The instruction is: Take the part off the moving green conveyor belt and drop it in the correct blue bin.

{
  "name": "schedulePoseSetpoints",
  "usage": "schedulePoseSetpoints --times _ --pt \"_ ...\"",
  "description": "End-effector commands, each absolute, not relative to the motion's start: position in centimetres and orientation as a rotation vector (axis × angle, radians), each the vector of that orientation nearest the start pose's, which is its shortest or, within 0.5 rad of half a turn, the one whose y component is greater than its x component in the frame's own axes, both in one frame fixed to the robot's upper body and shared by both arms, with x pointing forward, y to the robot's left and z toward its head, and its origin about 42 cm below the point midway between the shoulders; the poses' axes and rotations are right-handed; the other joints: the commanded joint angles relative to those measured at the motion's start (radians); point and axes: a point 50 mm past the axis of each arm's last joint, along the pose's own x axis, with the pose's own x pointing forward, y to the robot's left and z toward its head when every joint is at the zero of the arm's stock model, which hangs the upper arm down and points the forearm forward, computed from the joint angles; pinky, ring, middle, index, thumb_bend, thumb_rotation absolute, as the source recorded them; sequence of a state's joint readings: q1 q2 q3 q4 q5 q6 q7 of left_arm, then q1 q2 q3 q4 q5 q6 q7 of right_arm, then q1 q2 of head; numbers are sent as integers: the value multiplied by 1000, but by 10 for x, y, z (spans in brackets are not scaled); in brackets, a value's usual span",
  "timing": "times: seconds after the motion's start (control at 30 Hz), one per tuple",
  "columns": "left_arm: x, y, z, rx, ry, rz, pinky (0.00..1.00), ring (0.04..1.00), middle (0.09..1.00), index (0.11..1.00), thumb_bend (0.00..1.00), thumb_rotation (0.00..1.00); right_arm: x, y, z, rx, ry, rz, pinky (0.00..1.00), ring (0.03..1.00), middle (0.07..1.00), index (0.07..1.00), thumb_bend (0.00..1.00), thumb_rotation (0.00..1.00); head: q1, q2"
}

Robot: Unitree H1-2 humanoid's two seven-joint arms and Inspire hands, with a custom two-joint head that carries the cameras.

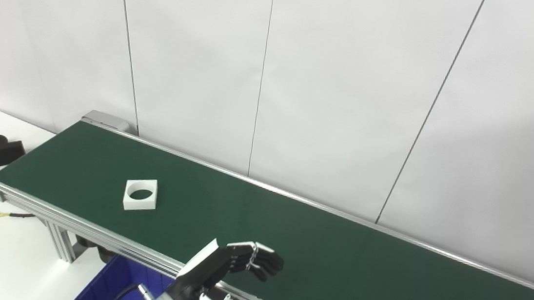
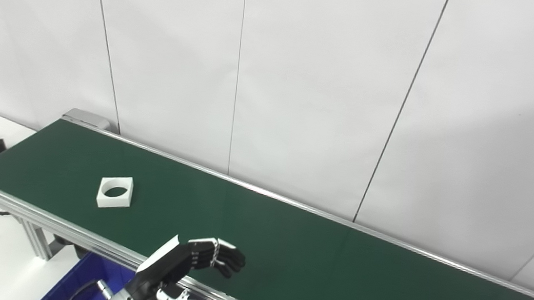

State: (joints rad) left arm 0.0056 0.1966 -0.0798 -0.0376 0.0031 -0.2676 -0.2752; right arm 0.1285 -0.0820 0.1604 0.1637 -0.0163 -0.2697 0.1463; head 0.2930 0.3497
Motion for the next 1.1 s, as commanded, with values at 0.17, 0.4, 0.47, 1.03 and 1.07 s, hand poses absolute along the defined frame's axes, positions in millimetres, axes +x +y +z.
schedulePoseSetpoints --times 0.17,0.4,0.47,1.03,1.07 --pt "308 248 157 325 -361 -345 690 736 737 716 865 372 234 -195 45 -76 -39 282 826 857 863 895 774 281 4 1" --pt "329 262 169 396 -364 -334 699 739 744 727 839 360 235 -195 45 -75 -39 286 813 854 858 895 792 294 5 -2" --pt "338 270 173 435 -352 -327 690 727 744 733 842 369 236 -195 44 -78 -39 285 811 851 856 896 801 301 3 -2" --pt "391 318 195 712 -260 -313 722 766 787 767 903 270 238 -196 42 -78 -34 287 802 846 852 892 823 309 2 -5" --pt "394 320 197 727 -255 -313 732 773 792 769 904 249 238 -196 42 -76 -33 286 806 848 854 892 819 301 2 -5"
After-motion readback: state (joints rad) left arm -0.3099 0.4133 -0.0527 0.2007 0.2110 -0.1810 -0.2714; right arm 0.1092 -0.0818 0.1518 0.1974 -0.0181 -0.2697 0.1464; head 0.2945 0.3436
